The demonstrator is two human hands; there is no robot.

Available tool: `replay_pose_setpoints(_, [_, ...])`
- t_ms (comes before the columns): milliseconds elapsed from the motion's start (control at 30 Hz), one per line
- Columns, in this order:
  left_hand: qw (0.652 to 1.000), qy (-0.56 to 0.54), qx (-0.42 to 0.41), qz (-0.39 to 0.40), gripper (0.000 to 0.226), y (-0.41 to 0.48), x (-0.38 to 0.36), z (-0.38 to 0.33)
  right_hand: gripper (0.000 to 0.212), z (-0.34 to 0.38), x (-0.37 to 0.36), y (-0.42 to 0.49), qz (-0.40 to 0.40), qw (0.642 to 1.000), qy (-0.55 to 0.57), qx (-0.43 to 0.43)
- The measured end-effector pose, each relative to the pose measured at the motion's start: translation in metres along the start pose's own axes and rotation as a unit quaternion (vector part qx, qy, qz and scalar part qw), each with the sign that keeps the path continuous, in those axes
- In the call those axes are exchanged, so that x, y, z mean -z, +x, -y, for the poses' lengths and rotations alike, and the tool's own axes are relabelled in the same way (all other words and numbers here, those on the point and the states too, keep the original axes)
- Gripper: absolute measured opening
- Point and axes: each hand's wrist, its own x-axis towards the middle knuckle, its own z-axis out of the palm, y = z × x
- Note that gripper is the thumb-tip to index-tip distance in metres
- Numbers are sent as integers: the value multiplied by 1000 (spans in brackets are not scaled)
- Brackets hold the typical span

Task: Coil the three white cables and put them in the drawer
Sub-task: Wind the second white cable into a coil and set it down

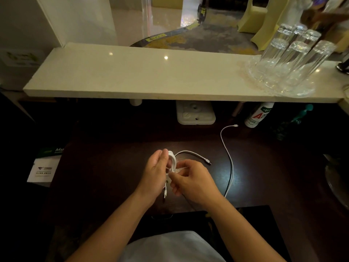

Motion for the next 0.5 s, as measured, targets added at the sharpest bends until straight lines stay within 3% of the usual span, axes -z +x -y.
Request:
replay_pose_setpoints(133, [989,-130,64,-19,48,12,0,5,10,-6,2,-3,54,996,-63,25])
replay_pose_setpoints(200, [987,-136,82,16,45,12,-1,8,8,-15,6,0,66,996,-61,2])
replay_pose_setpoints(267, [984,-123,100,80,41,13,2,8,22,-20,16,6,95,994,-34,-28])
replay_pose_setpoints(333, [975,-104,122,156,38,16,11,2,44,-22,25,13,109,993,11,-49])
replay_pose_setpoints(367, [967,-102,138,190,37,18,15,0,45,-22,28,17,111,991,59,-54])
replay_pose_setpoints(500, [952,-94,177,231,28,23,25,-6,25,-25,27,29,121,969,209,-55])
